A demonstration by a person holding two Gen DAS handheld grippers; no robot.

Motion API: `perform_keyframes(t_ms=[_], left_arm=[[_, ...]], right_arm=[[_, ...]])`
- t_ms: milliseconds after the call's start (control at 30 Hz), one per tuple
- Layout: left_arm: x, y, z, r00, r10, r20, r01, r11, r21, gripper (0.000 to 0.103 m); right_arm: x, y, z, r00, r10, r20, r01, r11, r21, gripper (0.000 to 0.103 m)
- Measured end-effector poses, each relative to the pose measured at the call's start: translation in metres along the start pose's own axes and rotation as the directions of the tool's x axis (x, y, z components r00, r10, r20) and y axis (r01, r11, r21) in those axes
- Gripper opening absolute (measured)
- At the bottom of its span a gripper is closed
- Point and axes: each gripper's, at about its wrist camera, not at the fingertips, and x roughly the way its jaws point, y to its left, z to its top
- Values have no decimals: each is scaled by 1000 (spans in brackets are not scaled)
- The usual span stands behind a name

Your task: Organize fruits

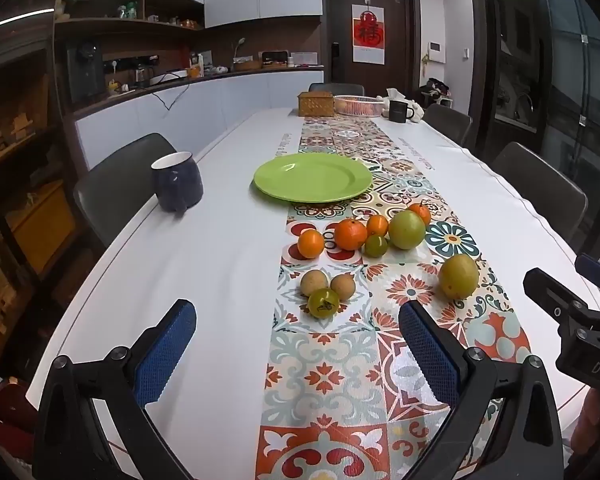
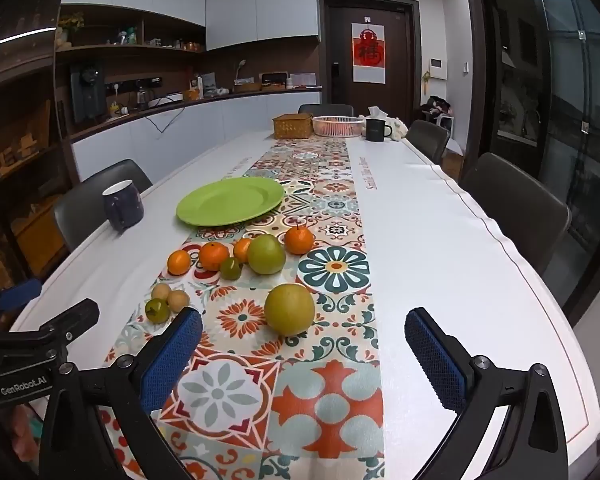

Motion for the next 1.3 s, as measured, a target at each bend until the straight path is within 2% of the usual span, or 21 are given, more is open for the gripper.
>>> perform_keyframes(t_ms=[233,500,1300], left_arm=[[-9,9,-4,1000,-19,19,19,1000,-11,103],[-12,2,-2,999,-14,34,15,1000,-7,103],[-13,3,-2,999,-12,37,13,1000,-8,103]], right_arm=[[-2,-1,-1,1000,-6,1,6,1000,-3,102],[1,5,3,1000,-8,18,9,1000,-14,102],[-8,5,1,999,-1,34,1,1000,-8,102]])
